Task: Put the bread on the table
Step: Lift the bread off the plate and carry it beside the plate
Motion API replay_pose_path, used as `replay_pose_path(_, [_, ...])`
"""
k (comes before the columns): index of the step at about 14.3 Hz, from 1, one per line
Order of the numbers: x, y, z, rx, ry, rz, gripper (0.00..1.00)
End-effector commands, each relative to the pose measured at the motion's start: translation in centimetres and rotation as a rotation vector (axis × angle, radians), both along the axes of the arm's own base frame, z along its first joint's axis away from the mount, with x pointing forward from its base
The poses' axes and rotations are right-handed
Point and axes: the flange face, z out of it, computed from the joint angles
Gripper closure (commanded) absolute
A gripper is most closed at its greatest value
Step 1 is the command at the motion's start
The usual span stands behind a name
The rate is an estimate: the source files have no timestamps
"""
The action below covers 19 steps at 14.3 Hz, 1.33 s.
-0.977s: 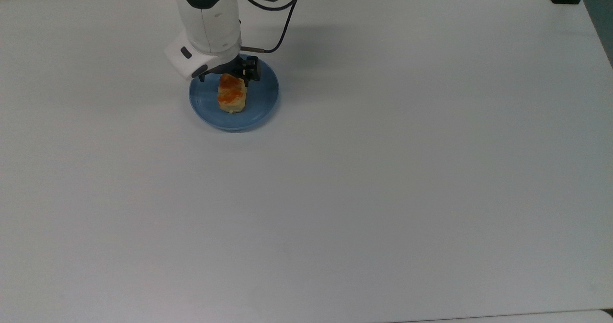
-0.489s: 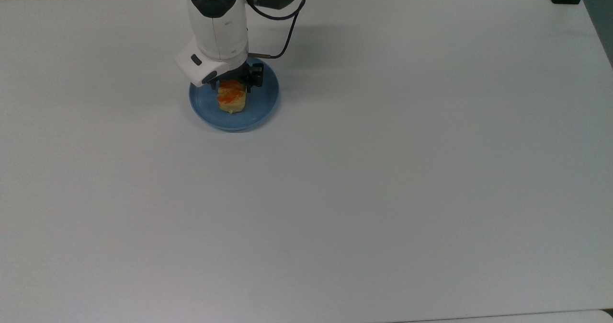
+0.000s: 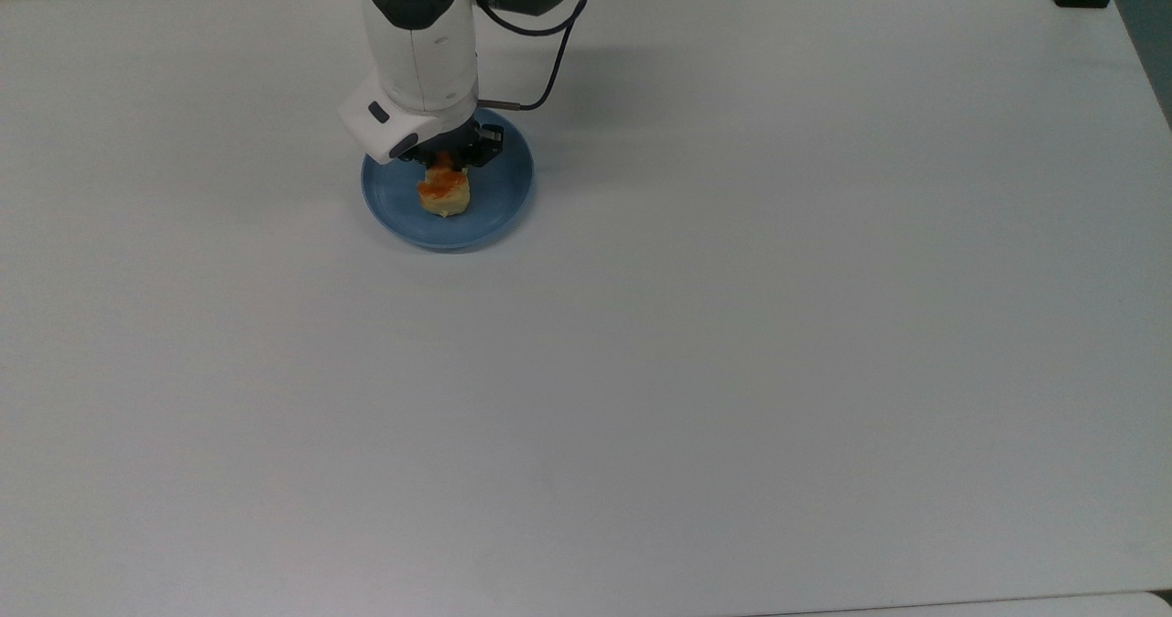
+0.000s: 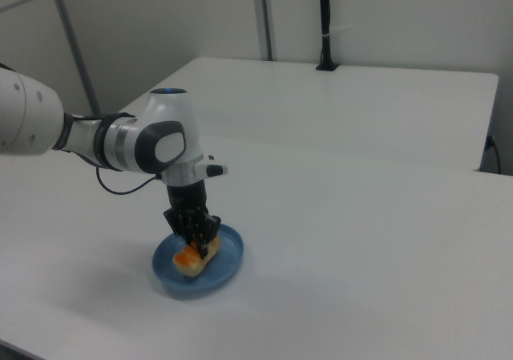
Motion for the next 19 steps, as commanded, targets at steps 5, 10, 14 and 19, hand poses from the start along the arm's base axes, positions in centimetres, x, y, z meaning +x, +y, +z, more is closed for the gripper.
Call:
replay_pose_path(5, [1.3,2.4,7.5,-0.004,0.004,0.050,0.72])
replay_pose_path(10, [3.6,-6.6,9.0,0.011,-0.024,0.177,0.72])
replay_pose_path(14, [2.7,-14.9,6.3,-0.007,0.011,0.264,0.71])
replay_pose_path(19, [3.2,-18.7,0.6,-0.044,0.023,0.252,0.61])
